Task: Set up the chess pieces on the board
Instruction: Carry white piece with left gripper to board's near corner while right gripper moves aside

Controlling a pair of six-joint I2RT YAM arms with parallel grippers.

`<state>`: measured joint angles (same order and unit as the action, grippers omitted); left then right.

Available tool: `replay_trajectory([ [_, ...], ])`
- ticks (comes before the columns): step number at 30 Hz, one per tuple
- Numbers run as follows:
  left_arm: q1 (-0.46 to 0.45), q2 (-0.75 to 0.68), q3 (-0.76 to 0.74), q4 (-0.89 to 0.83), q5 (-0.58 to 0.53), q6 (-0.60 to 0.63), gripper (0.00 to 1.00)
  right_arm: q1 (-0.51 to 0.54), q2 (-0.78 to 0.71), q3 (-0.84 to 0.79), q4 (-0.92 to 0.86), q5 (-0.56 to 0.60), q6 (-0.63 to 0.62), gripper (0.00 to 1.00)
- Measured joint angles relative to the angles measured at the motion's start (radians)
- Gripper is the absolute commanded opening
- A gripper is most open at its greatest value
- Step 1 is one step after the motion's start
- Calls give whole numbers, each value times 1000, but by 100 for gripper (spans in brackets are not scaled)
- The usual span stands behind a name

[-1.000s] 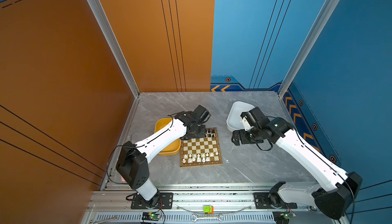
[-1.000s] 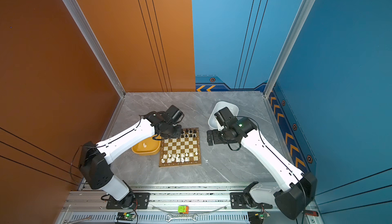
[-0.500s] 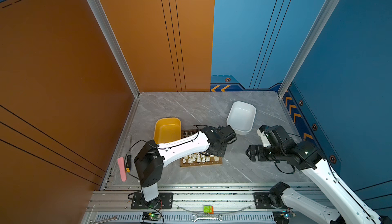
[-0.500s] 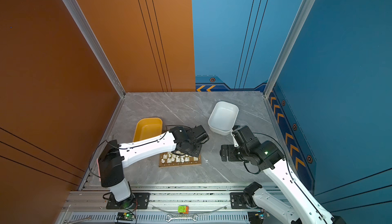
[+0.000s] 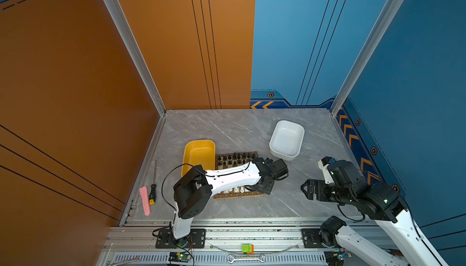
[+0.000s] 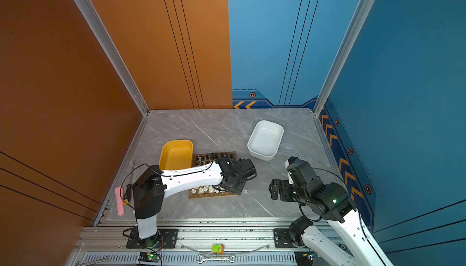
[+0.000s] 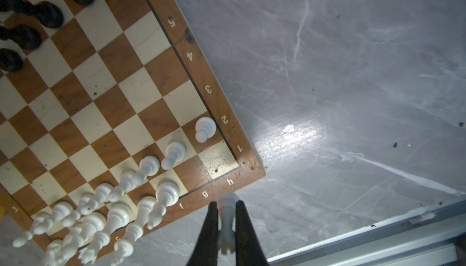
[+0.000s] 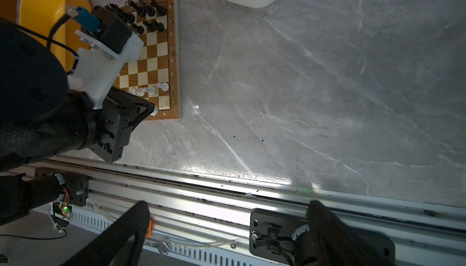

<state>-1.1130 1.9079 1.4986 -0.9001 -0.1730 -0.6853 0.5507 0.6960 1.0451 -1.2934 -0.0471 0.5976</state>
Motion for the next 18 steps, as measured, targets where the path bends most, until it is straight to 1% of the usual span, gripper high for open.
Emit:
replay_trajectory([
  [10, 11, 31, -11, 31, -2, 13, 10, 1, -18, 0, -45, 23, 29, 100],
  [18, 40, 36, -32, 53, -2, 16, 10, 1, -23, 0, -54, 26, 37, 100],
])
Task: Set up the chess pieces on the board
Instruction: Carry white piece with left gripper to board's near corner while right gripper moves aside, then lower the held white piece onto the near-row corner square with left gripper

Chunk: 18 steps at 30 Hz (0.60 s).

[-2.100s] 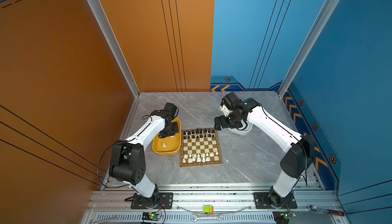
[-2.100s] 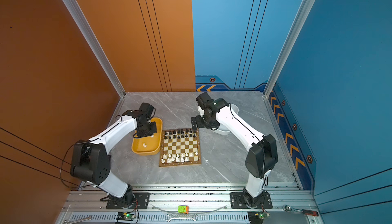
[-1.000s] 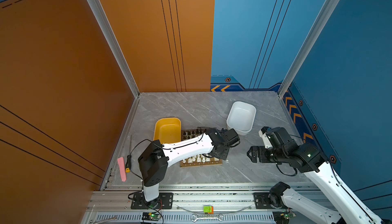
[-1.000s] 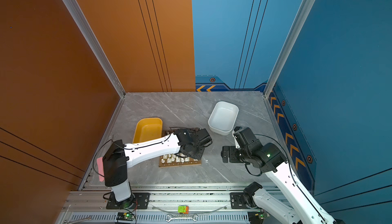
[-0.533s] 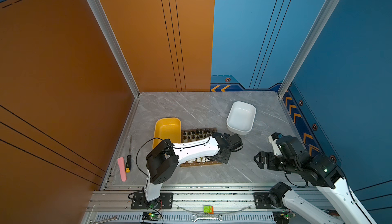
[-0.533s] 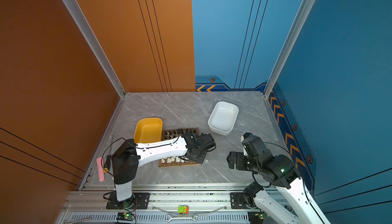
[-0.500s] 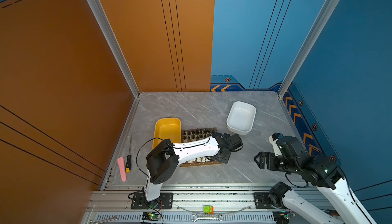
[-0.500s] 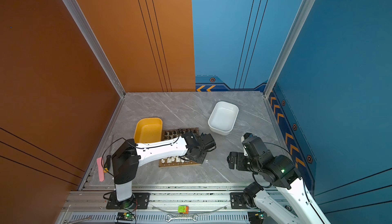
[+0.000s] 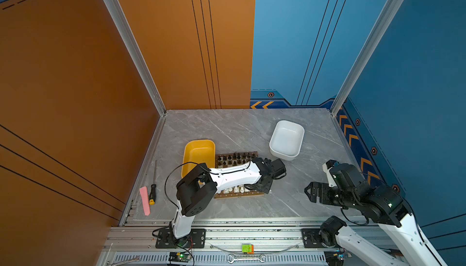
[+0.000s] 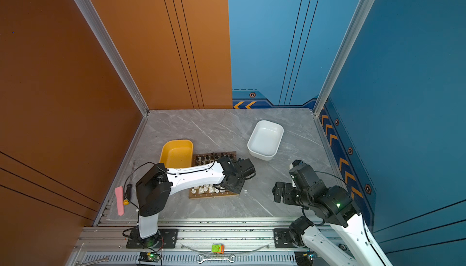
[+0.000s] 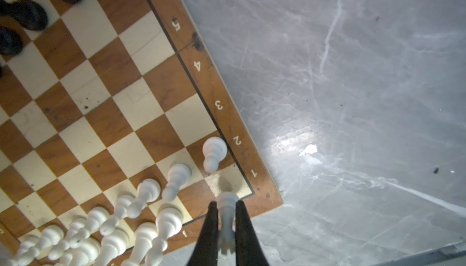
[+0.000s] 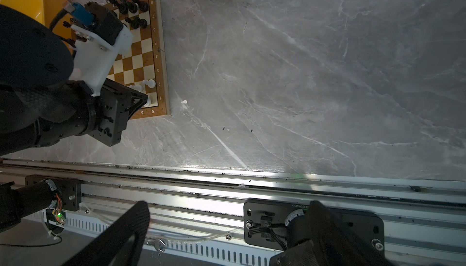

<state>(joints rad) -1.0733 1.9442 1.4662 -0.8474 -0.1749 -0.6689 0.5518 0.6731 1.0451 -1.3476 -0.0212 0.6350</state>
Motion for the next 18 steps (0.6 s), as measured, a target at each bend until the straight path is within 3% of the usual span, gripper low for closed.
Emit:
replay_trajectory([
  [10, 11, 21, 0, 15, 3, 18, 13, 0, 10, 0, 0, 0, 2, 100],
  [18, 13, 22, 0, 18, 13, 24, 24, 0, 26, 0, 0, 0, 2, 100],
])
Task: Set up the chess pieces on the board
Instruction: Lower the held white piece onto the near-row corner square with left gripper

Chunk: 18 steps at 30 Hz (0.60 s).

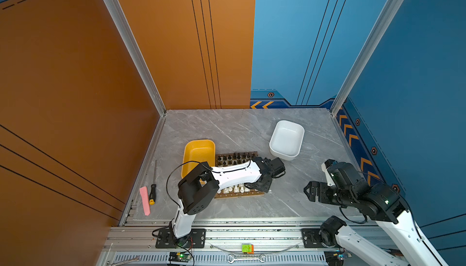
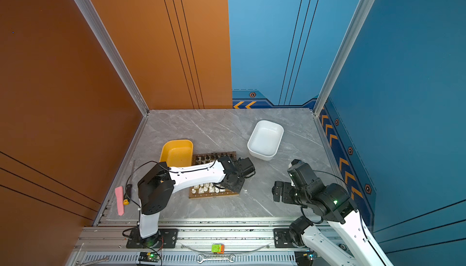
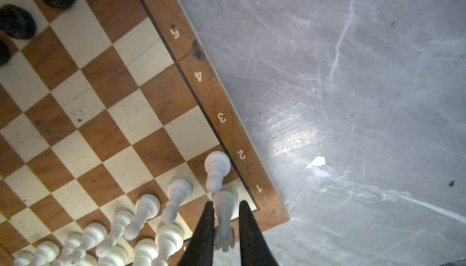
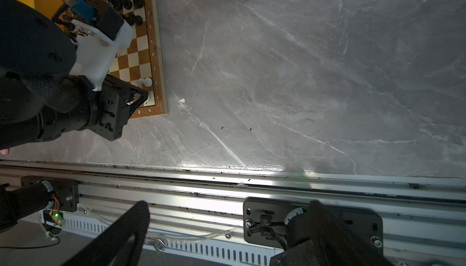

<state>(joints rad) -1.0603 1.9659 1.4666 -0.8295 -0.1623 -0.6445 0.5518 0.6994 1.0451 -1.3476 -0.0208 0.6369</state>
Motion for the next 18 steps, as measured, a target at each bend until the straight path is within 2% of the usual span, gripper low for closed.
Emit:
replay_trajectory([
  [5, 0, 0, 0, 0, 13, 1, 25, 5, 5, 0, 0, 0, 0, 100],
  [18, 4, 3, 2, -1, 31, 0, 13, 5, 24, 0, 1, 0, -8, 100],
])
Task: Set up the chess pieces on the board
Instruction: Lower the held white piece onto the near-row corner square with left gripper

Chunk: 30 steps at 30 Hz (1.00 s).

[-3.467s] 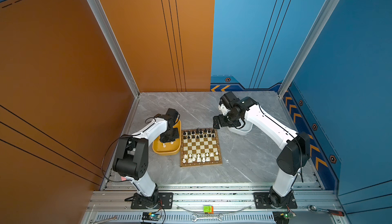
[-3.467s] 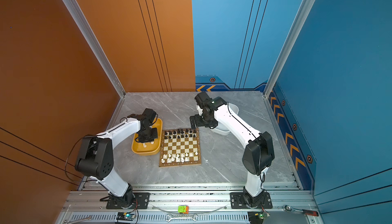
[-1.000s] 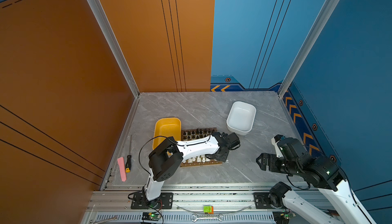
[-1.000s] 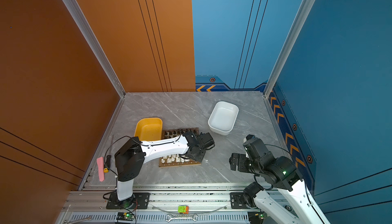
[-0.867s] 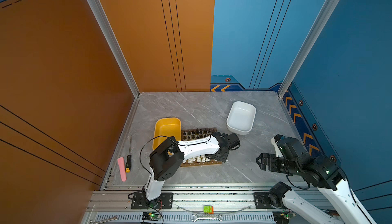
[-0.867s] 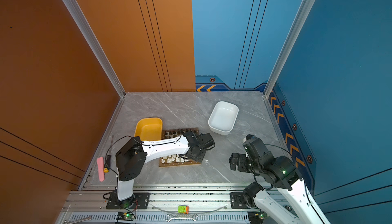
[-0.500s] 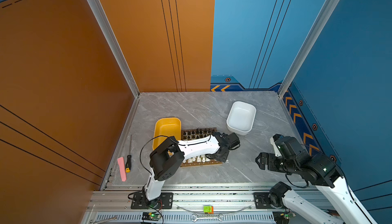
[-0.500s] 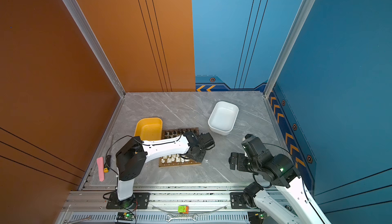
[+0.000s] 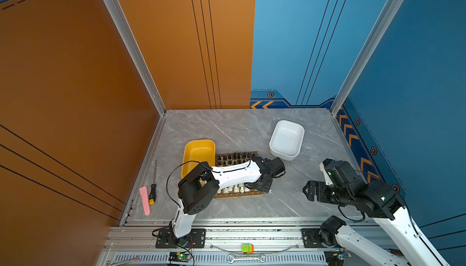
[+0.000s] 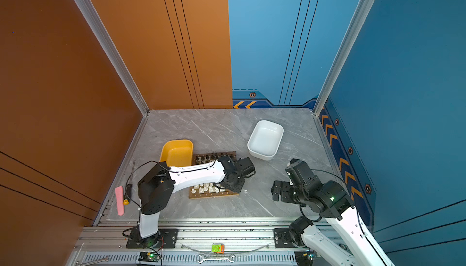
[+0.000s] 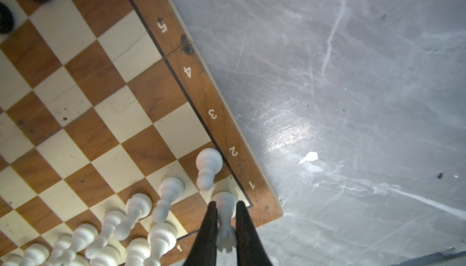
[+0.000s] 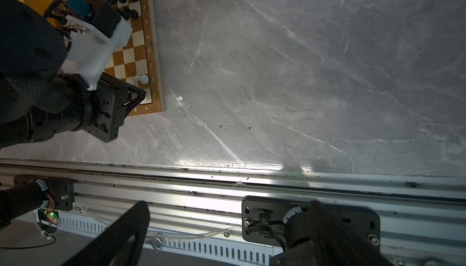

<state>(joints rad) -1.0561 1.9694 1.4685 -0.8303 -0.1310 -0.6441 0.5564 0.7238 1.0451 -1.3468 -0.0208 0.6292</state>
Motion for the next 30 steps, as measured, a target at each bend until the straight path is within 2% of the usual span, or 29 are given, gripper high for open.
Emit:
replay_trajectory([
  [5, 8, 0, 1, 0, 10, 0, 13, 0, 1, 0, 0, 0, -3, 100],
  [11, 13, 0, 2, 1, 12, -1, 33, 0, 12, 0, 0, 0, -4, 100],
  [14, 18, 0, 2, 0, 13, -2, 38, 0, 13, 0, 0, 0, -4, 100],
  [30, 22, 0, 2, 1, 32, -11, 29, 0, 24, 0, 3, 0, -15, 100],
])
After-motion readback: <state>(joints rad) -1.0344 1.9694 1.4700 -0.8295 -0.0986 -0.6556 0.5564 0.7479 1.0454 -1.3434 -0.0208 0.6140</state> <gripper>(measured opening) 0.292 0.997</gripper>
